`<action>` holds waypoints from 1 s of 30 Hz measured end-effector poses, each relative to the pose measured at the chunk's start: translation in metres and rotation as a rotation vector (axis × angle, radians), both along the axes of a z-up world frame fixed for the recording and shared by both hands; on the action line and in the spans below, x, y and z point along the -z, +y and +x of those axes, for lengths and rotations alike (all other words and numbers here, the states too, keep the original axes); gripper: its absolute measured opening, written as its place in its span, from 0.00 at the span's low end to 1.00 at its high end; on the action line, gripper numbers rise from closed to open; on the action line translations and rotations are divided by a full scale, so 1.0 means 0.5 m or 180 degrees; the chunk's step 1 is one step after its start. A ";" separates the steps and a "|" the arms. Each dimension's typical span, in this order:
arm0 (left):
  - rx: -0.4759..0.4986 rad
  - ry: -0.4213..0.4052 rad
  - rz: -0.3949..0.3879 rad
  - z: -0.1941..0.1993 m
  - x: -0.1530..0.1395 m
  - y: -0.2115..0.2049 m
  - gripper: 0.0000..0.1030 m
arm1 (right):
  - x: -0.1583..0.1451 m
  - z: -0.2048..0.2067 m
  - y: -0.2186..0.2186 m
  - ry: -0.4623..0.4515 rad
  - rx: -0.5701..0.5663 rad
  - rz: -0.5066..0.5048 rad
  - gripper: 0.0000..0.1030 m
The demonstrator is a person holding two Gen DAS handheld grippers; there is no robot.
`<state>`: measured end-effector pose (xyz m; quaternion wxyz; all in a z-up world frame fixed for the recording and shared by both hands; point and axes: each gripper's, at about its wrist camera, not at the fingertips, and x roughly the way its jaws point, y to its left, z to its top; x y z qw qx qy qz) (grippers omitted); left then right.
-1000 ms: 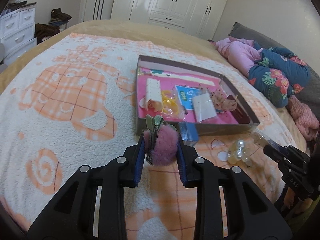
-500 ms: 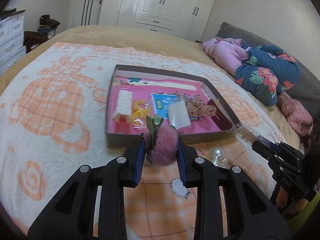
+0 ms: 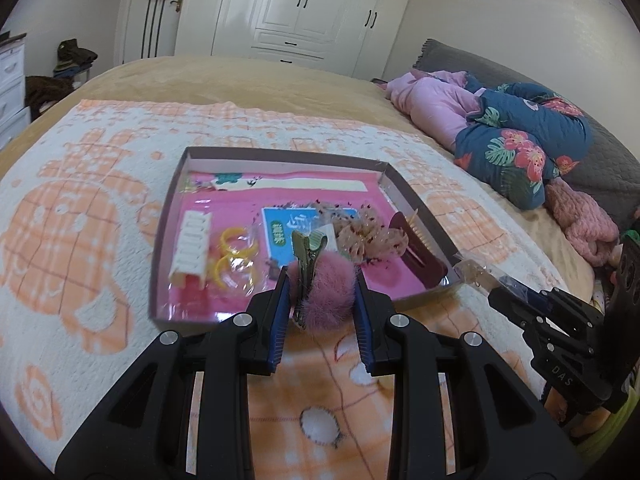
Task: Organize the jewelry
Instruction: 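Lower the pompom clip into the tray with the left tool while the right drops the clear bag there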
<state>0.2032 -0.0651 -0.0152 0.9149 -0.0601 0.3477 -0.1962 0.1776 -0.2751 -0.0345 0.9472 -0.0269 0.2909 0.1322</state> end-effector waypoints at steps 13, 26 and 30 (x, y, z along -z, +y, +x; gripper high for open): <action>0.0005 0.0052 -0.0081 0.063 0.002 -0.001 0.20 | -0.013 0.062 -0.003 0.0001 0.0086 -0.0025 0.20; -0.0064 0.0067 -0.0048 0.123 0.014 0.011 0.21 | -0.006 0.155 0.042 0.0132 0.0032 -0.0035 0.20; -0.0111 0.0122 -0.0046 0.138 0.029 0.020 0.21 | 0.005 0.193 0.063 0.0180 0.0020 -0.0070 0.20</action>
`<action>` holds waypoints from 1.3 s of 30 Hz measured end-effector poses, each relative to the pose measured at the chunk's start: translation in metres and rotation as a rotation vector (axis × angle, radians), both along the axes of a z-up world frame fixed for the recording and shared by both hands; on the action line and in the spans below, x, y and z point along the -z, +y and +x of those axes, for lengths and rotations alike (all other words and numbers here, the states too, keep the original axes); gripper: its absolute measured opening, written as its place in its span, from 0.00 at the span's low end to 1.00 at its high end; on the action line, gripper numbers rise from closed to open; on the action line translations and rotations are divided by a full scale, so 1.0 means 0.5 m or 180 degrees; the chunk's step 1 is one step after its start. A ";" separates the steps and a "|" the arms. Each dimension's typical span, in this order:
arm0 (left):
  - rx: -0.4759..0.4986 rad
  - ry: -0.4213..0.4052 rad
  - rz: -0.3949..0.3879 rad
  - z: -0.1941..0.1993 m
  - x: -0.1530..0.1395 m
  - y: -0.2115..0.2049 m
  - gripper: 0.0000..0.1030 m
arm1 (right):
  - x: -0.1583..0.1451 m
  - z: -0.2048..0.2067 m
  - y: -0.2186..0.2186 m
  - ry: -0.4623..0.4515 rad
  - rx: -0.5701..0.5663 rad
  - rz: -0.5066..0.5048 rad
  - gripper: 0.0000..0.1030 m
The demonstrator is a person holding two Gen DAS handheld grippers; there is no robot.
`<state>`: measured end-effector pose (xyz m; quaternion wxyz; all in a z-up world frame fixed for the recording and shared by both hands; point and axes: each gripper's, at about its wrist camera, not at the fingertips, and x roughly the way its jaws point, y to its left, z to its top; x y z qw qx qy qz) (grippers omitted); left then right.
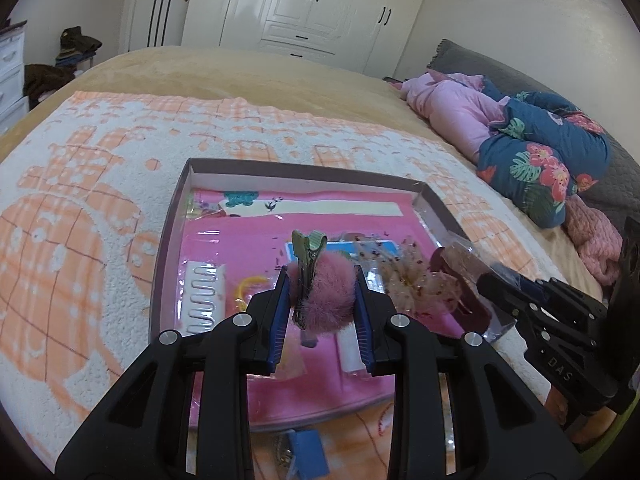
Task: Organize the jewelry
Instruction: 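Lower the pompom clip into the tray with the left tool while the right drops the clear bag there, then withdraw both tools from the tray toward the blue box and pearl clip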
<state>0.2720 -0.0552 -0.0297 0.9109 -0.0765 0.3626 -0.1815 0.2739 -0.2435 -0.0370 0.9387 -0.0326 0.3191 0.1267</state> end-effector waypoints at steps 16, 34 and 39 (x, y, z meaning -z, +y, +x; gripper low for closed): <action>-0.0076 0.0148 0.0054 0.027 0.041 0.012 0.21 | 0.050 0.077 0.030 0.0214 0.0080 -0.0110 0.27; -0.0102 0.0054 0.0040 -0.001 0.017 0.005 0.46 | 0.017 -0.045 -0.025 0.0077 0.0196 0.0183 0.58; -0.0110 -0.0012 0.0041 -0.025 0.002 0.007 0.50 | 0.007 -0.081 -0.029 0.0060 0.0170 0.0223 0.60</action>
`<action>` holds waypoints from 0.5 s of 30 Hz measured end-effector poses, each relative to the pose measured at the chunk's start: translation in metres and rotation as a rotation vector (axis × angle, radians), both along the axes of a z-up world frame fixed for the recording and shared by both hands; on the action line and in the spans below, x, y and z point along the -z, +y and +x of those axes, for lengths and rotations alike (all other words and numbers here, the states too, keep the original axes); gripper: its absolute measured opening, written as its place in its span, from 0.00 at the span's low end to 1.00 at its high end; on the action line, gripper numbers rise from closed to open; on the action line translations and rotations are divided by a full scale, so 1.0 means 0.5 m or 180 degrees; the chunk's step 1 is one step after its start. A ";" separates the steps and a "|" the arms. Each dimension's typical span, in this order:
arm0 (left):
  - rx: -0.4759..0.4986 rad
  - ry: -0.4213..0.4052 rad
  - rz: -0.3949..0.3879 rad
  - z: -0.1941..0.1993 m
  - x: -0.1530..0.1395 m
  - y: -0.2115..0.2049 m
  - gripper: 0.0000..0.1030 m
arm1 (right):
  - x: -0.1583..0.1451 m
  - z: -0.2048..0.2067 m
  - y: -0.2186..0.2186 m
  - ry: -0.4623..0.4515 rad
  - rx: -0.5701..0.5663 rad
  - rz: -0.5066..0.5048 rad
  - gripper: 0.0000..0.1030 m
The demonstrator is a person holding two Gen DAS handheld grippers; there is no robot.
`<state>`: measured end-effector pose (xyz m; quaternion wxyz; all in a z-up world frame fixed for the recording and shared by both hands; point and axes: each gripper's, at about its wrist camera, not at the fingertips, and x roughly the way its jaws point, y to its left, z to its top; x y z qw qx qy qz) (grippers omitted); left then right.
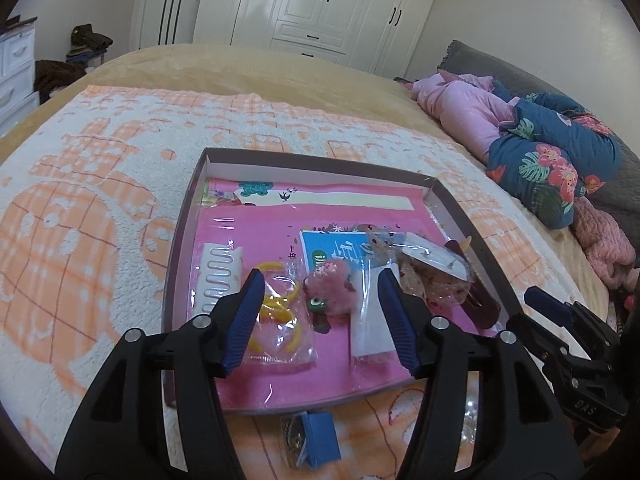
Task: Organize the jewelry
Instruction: 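Withdraw both tools from the tray toward the blue box and pearl clip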
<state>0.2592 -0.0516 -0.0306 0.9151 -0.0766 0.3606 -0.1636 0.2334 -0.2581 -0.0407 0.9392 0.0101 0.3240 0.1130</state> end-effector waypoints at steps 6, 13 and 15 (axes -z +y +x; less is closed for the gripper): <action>-0.0004 -0.0078 0.0009 -0.032 -0.017 0.002 0.57 | -0.009 -0.033 0.006 -0.0023 -0.0074 -0.0007 0.62; -0.0073 -0.0127 0.0053 -0.071 -0.023 0.015 0.70 | -0.008 -0.066 0.025 -0.0037 -0.0198 -0.0070 0.65; -0.0100 -0.0130 0.0058 -0.080 -0.024 0.022 0.70 | -0.006 -0.072 0.028 -0.0028 -0.0219 -0.0074 0.65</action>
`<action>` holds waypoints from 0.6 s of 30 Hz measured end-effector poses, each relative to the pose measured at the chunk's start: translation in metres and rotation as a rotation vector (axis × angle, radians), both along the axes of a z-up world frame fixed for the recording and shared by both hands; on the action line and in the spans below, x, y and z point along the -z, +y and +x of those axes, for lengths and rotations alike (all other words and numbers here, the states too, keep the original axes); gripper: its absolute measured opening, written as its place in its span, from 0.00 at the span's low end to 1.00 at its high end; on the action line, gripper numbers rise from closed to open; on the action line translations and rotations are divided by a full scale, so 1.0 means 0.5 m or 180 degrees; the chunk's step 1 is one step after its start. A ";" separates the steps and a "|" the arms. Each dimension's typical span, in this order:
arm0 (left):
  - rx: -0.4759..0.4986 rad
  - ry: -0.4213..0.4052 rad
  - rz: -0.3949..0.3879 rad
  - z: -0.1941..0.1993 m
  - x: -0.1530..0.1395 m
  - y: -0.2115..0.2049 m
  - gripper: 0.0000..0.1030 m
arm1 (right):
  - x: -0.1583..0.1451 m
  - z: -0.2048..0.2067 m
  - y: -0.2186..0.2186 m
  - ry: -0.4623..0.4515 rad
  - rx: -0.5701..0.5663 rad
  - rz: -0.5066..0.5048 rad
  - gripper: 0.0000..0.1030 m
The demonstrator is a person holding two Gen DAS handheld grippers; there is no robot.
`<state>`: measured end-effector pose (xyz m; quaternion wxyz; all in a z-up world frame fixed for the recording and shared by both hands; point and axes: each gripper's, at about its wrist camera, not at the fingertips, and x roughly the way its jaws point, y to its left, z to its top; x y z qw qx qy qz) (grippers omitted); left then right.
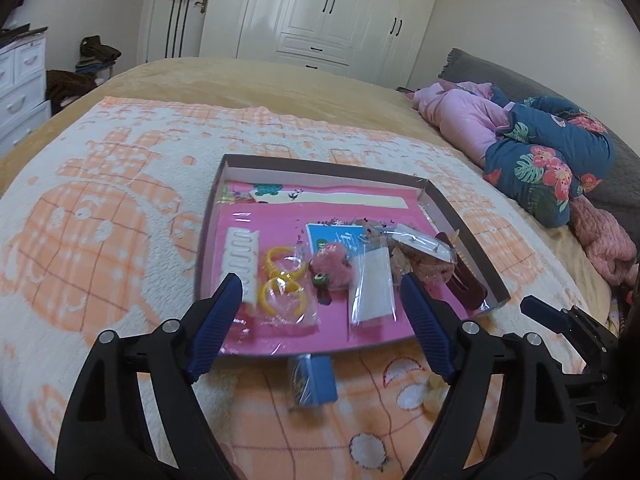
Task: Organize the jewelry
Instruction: 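Withdraw both tools from the tray toward the blue box and pearl clip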
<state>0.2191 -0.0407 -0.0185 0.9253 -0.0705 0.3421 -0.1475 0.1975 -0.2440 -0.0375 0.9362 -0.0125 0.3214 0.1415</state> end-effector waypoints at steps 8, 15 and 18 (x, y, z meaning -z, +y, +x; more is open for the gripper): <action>-0.0079 0.0004 0.0021 -0.031 0.000 0.024 0.74 | 0.012 -0.023 0.020 0.0061 -0.0115 -0.0049 0.65; -0.0117 0.0123 0.0081 -0.054 0.019 0.045 0.74 | 0.034 -0.028 0.042 0.0183 -0.0241 -0.0085 0.65; -0.0129 0.0163 0.0093 -0.065 0.027 0.054 0.74 | 0.048 -0.027 0.056 0.0246 -0.0307 -0.0121 0.65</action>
